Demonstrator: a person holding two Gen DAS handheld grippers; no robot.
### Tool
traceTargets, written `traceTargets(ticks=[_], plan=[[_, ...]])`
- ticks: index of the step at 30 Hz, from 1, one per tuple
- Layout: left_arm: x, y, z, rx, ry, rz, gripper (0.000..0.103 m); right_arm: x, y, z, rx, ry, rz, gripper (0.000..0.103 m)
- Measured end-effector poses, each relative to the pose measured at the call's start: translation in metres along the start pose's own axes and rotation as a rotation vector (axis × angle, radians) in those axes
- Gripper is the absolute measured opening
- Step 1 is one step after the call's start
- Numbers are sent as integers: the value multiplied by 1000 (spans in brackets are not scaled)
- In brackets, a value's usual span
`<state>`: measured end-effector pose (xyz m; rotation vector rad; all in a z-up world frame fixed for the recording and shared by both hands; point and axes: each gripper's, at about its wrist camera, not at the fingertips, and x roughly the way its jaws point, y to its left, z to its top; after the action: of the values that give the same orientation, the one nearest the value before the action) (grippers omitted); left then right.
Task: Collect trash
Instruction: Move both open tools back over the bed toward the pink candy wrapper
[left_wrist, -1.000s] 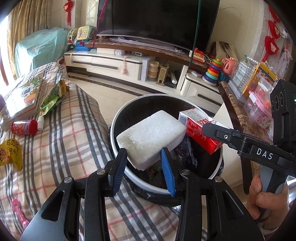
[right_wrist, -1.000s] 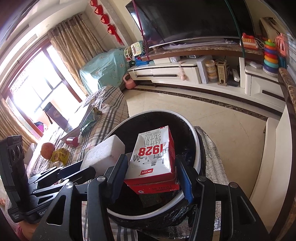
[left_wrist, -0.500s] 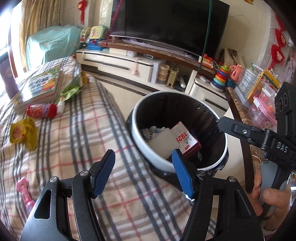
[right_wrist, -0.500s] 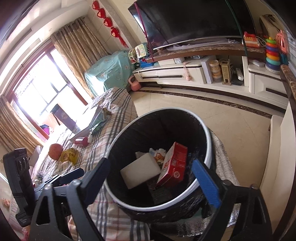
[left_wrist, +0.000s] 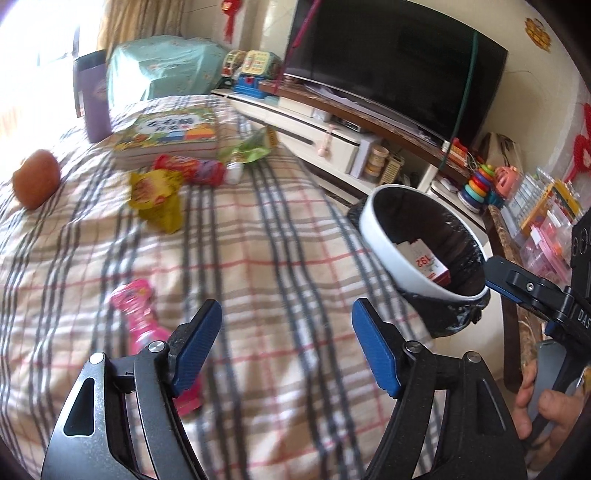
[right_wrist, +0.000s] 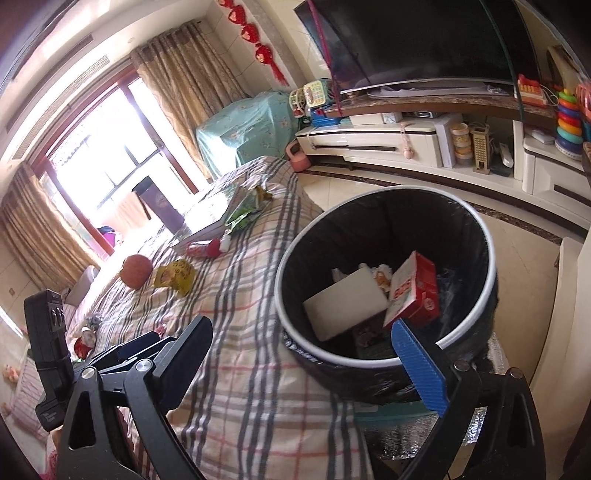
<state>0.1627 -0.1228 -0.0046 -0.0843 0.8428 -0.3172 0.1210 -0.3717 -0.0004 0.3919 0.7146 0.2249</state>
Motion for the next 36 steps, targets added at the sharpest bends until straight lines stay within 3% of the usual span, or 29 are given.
traceTargets(ticks=[11, 21, 27, 36], plan=[[-25, 74, -24, -137, -20, 93, 78, 23, 59, -27, -121, 38, 47, 99], [-37, 119, -32, -222, -35, 127, 81, 49, 107, -54, -224, 116, 153, 99], [-37, 120, -34, -220, -21, 103, 81, 58, 116, -60, -250, 137, 132, 99], [-13, 80, -38, -94, 41, 58, 81, 58, 93, -44, -179, 110, 74, 99]])
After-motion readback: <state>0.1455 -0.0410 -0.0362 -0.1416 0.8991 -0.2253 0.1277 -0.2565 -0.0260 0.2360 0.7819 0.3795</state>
